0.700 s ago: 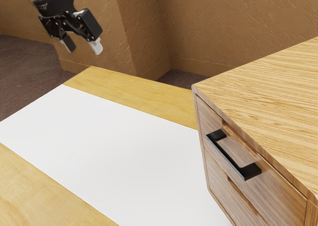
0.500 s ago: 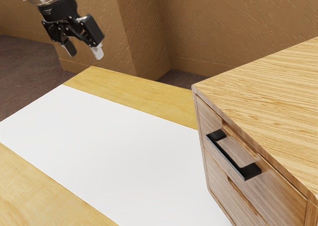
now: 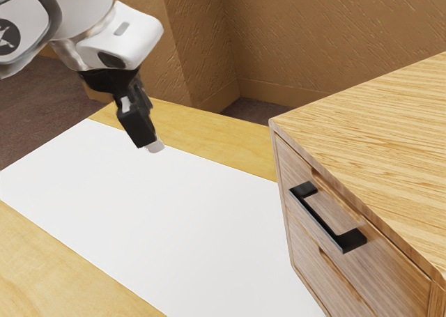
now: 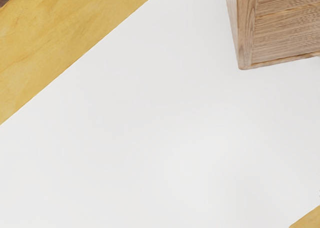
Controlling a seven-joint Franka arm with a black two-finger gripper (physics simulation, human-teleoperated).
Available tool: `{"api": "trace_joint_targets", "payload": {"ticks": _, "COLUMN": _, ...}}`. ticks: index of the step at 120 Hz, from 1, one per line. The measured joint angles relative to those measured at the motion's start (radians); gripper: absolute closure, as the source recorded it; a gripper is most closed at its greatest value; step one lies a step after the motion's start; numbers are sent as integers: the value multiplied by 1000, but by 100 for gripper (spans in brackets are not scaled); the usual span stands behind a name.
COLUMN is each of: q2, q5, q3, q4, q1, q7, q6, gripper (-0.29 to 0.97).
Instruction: Pull the drawer handle with one arm to open the drawer
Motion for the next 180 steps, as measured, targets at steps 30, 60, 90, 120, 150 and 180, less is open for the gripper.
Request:
{"api": "trace_joint_targets", "payload": {"ticks": 30, "q2": -61, "q5": -3, "q3": -98, "q4": -57, "q1": -7, "q7": 409, "q6": 113, "gripper": 0}}
{"api": "trace_joint_targets", "payload": {"ticks": 60, "q2": -162, "q5": -197, "q3": -97, "q4": -252, "q1": -6, "q7": 797, "q6": 286, "gripper": 0}}
{"api": "trace_joint_targets", "payload": {"ticks": 90, "q2": -139, "q5": -231, "q3": -164, "q4": -261, "q1": -7, "q7": 972, "q6": 362, "gripper": 0}}
{"api": "trace_joint_targets", "payload": {"ticks": 120, "q2": -184, "q5": -239, "q3": -246, "q4": -362, "q1": 0, "q7": 1021, "q6": 536, "gripper": 0}}
{"api": "trace_joint_targets", "payload": {"ticks": 150, "q2": -191, "q5": -237, "q3": -355, "q4": -359, "q1": 103, "q7": 932, "q6": 535, "gripper": 0}}
{"api": "trace_joint_targets", "payload": {"ticks": 180, "q2": -235, "q5": -238, "q3": -380, "q4": -403, "q1": 96, "q7": 858, "q6": 509, "gripper": 2}}
